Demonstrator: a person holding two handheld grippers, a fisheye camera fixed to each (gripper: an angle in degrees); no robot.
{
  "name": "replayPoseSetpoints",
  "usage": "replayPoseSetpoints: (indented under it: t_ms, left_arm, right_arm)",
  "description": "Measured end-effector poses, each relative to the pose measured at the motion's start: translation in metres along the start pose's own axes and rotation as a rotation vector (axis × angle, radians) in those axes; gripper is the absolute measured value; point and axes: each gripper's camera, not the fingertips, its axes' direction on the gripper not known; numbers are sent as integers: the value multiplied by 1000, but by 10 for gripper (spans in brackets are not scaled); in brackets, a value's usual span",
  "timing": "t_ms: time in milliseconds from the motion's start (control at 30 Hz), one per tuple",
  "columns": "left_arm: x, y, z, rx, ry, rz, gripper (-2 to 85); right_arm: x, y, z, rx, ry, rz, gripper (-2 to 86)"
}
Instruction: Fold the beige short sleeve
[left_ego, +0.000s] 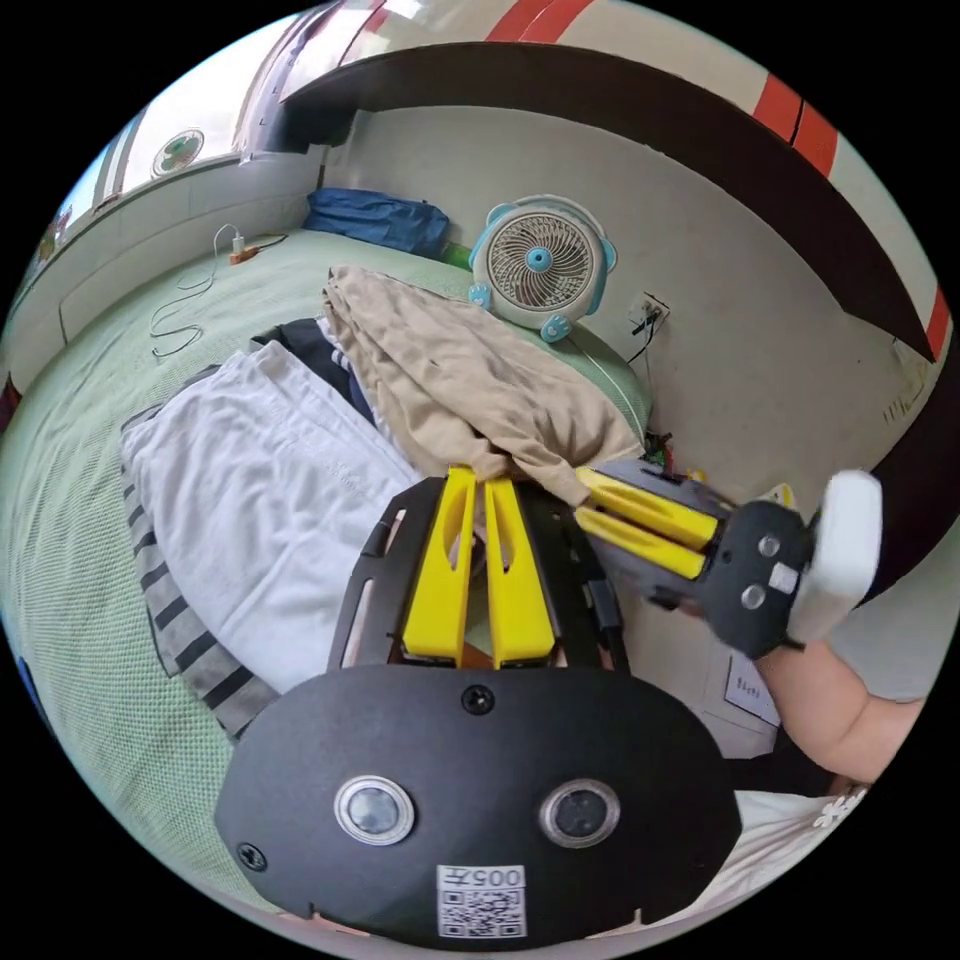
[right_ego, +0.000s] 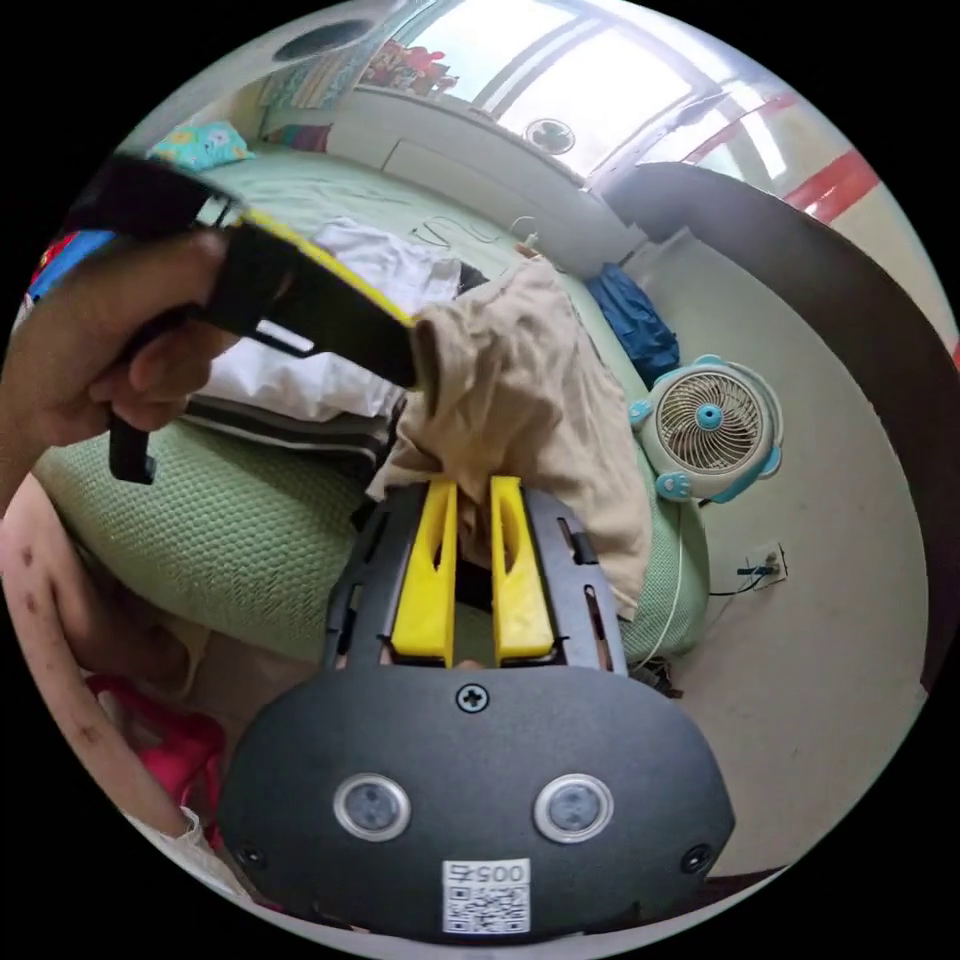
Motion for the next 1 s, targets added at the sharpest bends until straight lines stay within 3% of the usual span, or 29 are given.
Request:
replayPoseSetpoints:
  t_ms: [200,467,600,767,900,1000]
  left_arm:
    - [-41,29,-47,5,74,-31,79]
    - [-106,67,-163,132,79,-92,77]
    - [-168,113,-256,199,-53,-188,52]
    - [-256,207,-352,122,-218,-332,49]
    - [-330,310,-423,12,-356,-517,51]
    - [-370,372,-469,12,-362,-648,52]
  right_arm:
    - [64,-17,-40,82,-167,161,-12]
    - [55,-128,-103,250,-318,51,-14]
    - [-7,-190,-125,299,-385,-122,-14]
    - [-93,-245,-117,316,-634,-208,-13]
    - [-204,-296,-76,179,-846,-229,5]
    - [-257,-324,-47,19,-964,-233,56]
